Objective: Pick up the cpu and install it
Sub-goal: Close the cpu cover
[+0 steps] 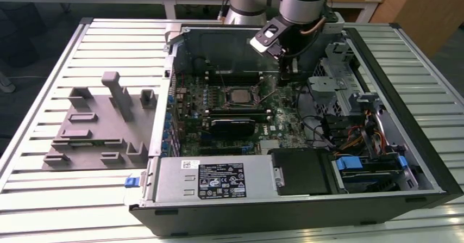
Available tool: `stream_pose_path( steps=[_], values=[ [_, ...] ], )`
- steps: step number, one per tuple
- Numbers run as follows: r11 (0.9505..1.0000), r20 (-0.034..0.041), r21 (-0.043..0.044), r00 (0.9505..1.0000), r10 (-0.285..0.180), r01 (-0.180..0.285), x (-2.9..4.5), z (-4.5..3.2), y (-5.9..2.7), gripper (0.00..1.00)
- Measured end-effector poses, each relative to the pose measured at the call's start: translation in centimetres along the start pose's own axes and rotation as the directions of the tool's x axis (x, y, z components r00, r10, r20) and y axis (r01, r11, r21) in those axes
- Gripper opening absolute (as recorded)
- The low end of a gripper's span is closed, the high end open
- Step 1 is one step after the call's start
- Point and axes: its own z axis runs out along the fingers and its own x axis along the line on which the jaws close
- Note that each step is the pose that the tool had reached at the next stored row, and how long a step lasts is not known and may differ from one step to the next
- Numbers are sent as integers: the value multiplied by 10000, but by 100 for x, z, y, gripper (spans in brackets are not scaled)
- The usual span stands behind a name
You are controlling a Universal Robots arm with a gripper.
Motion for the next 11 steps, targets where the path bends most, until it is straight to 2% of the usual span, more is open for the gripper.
stream_pose_path(
  steps=[4,11],
  values=[
    [10000,-2,-1,10000,0,0,-1,-1,-43,11],
    [10000,-1,-10,10000,3,-3,-6,-9,-246,11]
  ],
)
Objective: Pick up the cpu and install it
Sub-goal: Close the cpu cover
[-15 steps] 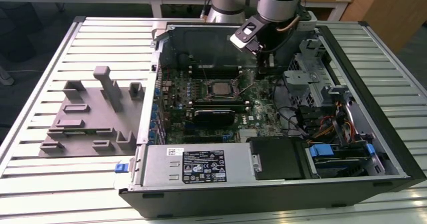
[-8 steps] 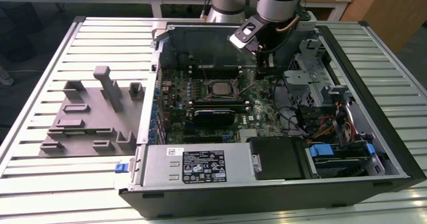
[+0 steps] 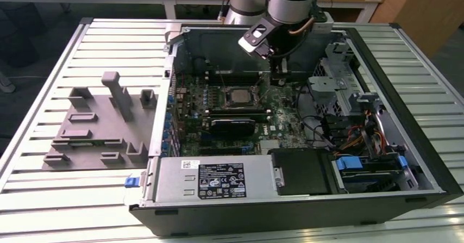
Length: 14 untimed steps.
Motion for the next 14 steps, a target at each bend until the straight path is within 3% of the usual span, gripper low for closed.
stream_pose_path(
  steps=[14],
  values=[
    [10000,-1,-86,10000,38,-38,-12,-19,-475,11]
  ],
)
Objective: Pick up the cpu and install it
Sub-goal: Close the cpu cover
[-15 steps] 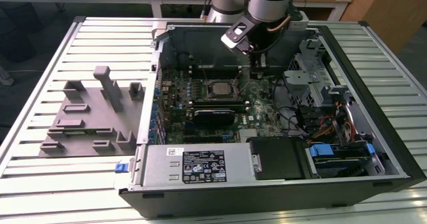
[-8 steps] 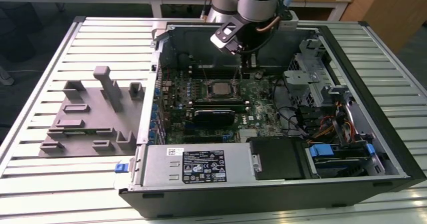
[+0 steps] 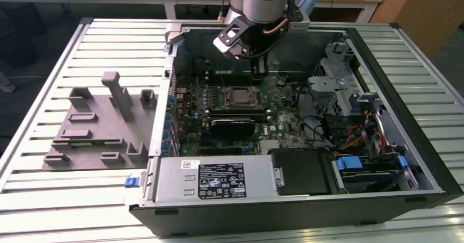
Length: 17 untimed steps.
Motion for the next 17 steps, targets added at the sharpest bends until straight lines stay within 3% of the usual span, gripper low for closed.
stream_pose_path(
  steps=[6,17],
  values=[
    [10000,0,-31,10000,26,-26,-5,-8,-171,11],
    [10000,0,-30,10000,30,-30,-7,71,-214,11]
  ],
)
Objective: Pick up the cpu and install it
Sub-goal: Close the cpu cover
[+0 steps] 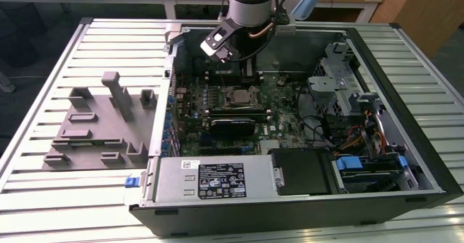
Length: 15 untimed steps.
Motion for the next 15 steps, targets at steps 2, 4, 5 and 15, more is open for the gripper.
stream_pose_path(
  steps=[2,4,5,15],
  values=[
    [10000,0,-1,10000,1,-1,-1,23,-10,11],
    [10000,0,0,10000,0,0,-3,44,-25,11],
    [10000,0,1,10000,1,-1,-3,53,-32,11],
    [10000,1,3,10000,1,-1,-7,98,-68,11]
  ],
)
